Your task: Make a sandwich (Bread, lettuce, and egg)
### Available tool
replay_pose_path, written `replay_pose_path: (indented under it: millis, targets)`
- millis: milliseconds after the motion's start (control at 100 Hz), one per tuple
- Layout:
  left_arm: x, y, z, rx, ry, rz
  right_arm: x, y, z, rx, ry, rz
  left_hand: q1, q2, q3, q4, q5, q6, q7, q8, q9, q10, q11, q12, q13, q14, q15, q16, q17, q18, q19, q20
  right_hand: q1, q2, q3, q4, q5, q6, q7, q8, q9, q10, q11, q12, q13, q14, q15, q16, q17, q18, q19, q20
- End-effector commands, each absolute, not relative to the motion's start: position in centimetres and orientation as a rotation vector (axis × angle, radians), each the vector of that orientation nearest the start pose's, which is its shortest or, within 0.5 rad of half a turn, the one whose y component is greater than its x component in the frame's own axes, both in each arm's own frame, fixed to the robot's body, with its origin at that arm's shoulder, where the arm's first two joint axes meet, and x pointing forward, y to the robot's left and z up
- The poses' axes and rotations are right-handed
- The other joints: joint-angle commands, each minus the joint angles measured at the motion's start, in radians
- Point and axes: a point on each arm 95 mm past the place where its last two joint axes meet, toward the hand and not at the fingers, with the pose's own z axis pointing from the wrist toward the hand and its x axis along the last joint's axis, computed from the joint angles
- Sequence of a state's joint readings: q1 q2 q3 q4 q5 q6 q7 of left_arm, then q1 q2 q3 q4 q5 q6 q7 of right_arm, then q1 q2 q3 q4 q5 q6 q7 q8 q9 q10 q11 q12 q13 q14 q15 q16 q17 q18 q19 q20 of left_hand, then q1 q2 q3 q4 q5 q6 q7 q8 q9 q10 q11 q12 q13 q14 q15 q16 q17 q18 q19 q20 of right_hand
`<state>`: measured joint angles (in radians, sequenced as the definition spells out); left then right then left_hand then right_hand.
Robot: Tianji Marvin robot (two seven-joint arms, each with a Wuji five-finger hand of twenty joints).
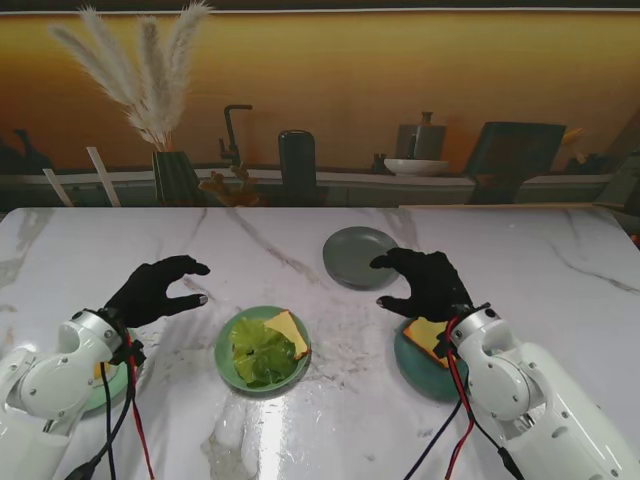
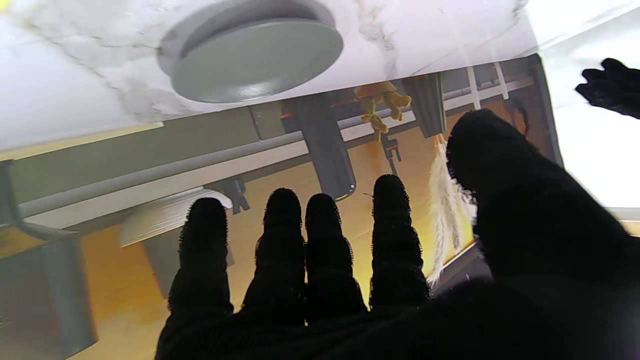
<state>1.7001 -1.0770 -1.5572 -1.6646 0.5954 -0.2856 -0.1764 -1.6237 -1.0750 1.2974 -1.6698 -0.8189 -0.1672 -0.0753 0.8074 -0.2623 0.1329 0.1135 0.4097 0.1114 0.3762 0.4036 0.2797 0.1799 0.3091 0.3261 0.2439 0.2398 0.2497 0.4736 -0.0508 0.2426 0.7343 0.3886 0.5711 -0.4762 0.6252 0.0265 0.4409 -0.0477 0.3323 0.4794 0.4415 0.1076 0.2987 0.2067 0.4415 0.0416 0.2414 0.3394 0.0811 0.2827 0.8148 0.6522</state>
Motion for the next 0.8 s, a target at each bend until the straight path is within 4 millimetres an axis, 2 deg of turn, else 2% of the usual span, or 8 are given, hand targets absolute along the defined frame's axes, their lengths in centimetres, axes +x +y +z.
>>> replay_pose_path:
  millis: [0, 200, 280, 390, 480, 650, 750, 790]
  targets:
    - [38.1, 10.1, -28.9, -1.468, 1.413, -1.69, 38.5, -1.6, -30.8, 1.268, 1.375, 1.721, -0.013, -0.033, -0.002, -0.012, -0.047, 0.009, -0.035, -0.024, -0.038, -0.009, -0.024, -0.022, -0.028, 0.001, -0.021, -0.021, -0.006, -0.012, -0.02, -0.015, -0.036, 0.019, -0.019, -0.027, 0.015, 0.012, -0.02, -0.013, 0.013, -0.003, -0.019, -0.009, 0.015, -0.011, -0.018, -0.012, -0.022, 0.021, -0.009, -0.015]
    - [36.8, 12.8, -28.4, -1.409, 1.545, -1.471, 38.1, -3.5, -31.6, 1.299, 1.353, 1.661, -0.013, -0.076, 0.022, -0.004, -0.094, 0.023, -0.068, -0.05, -0.074, 0.0, -0.039, -0.037, -0.047, 0.004, -0.038, -0.04, -0.012, -0.019, -0.046, -0.036, -0.038, 0.032, -0.024, -0.032, 0.009, 0.009, -0.023, -0.011, 0.004, -0.006, -0.005, 0.007, 0.009, -0.014, -0.014, -0.004, -0.036, 0.028, -0.005, -0.016]
    - [36.5, 13.7, -28.4, -1.379, 1.573, -1.38, 38.1, -3.7, -31.8, 1.301, 1.35, 1.653, -0.024, -0.095, 0.06, 0.006, -0.129, 0.012, -0.034, -0.02, -0.079, -0.007, -0.023, -0.026, -0.043, -0.005, -0.027, -0.034, -0.007, -0.018, -0.048, -0.041, -0.039, 0.038, -0.027, -0.032, 0.006, 0.009, -0.024, -0.01, 0.001, -0.008, -0.002, 0.012, 0.008, -0.015, -0.012, -0.001, -0.037, 0.028, -0.002, -0.015]
    - [36.1, 14.9, -28.8, -1.354, 1.607, -1.278, 38.2, -3.8, -32.2, 1.308, 1.358, 1.649, -0.034, -0.106, 0.079, 0.005, -0.17, 0.005, -0.018, 0.005, -0.087, -0.014, -0.022, -0.014, -0.049, -0.016, -0.021, -0.022, -0.012, -0.018, -0.041, -0.037, -0.038, 0.042, -0.031, -0.033, 0.004, 0.009, -0.025, -0.009, 0.0, -0.009, 0.001, 0.017, 0.008, -0.017, -0.01, 0.002, -0.041, 0.029, 0.0, -0.014]
    - [36.0, 15.8, -29.4, -1.341, 1.621, -1.213, 38.3, -3.7, -32.5, 1.315, 1.368, 1.643, -0.042, -0.118, 0.1, 0.003, -0.198, -0.008, 0.013, 0.045, -0.087, -0.019, -0.031, 0.001, -0.047, -0.02, -0.008, 0.002, -0.012, -0.01, -0.016, -0.01, -0.038, 0.045, -0.034, -0.033, 0.003, 0.006, -0.025, -0.008, -0.001, -0.01, 0.002, 0.02, 0.006, -0.017, -0.009, 0.003, -0.041, 0.029, 0.001, -0.014]
    - [35.6, 17.2, -30.6, -1.339, 1.67, -1.108, 38.4, -3.8, -32.8, 1.323, 1.38, 1.632, -0.046, -0.128, 0.109, 0.003, -0.226, -0.008, 0.016, 0.053, -0.096, -0.022, -0.046, 0.009, -0.055, -0.025, -0.007, 0.01, -0.017, -0.011, -0.018, -0.003, -0.036, 0.052, -0.038, -0.033, 0.0, 0.007, -0.026, -0.006, -0.005, -0.01, 0.004, 0.024, 0.005, -0.019, -0.007, 0.006, -0.045, 0.031, 0.004, -0.011]
    - [35.5, 18.0, -31.0, -1.317, 1.692, -1.061, 38.5, -3.8, -32.8, 1.323, 1.383, 1.625, -0.057, -0.143, 0.133, 0.004, -0.232, 0.004, 0.011, 0.059, -0.092, -0.025, -0.037, 0.044, -0.047, -0.027, 0.014, 0.037, -0.011, -0.01, -0.006, 0.017, -0.034, 0.056, -0.04, -0.033, 0.0, 0.008, -0.026, -0.006, -0.005, -0.01, 0.005, 0.027, 0.006, -0.018, -0.005, 0.008, -0.046, 0.031, 0.006, -0.008]
    - [35.4, 18.1, -31.1, -1.322, 1.694, -1.046, 38.5, -3.8, -32.8, 1.325, 1.384, 1.624, -0.062, -0.155, 0.153, 0.003, -0.237, 0.009, 0.009, 0.063, -0.093, -0.027, -0.016, 0.074, -0.051, -0.032, 0.036, 0.07, -0.007, -0.009, 0.019, 0.044, -0.034, 0.057, -0.041, -0.033, 0.0, 0.006, -0.026, -0.005, -0.005, -0.01, 0.006, 0.027, 0.005, -0.018, -0.004, 0.009, -0.046, 0.03, 0.006, -0.008]
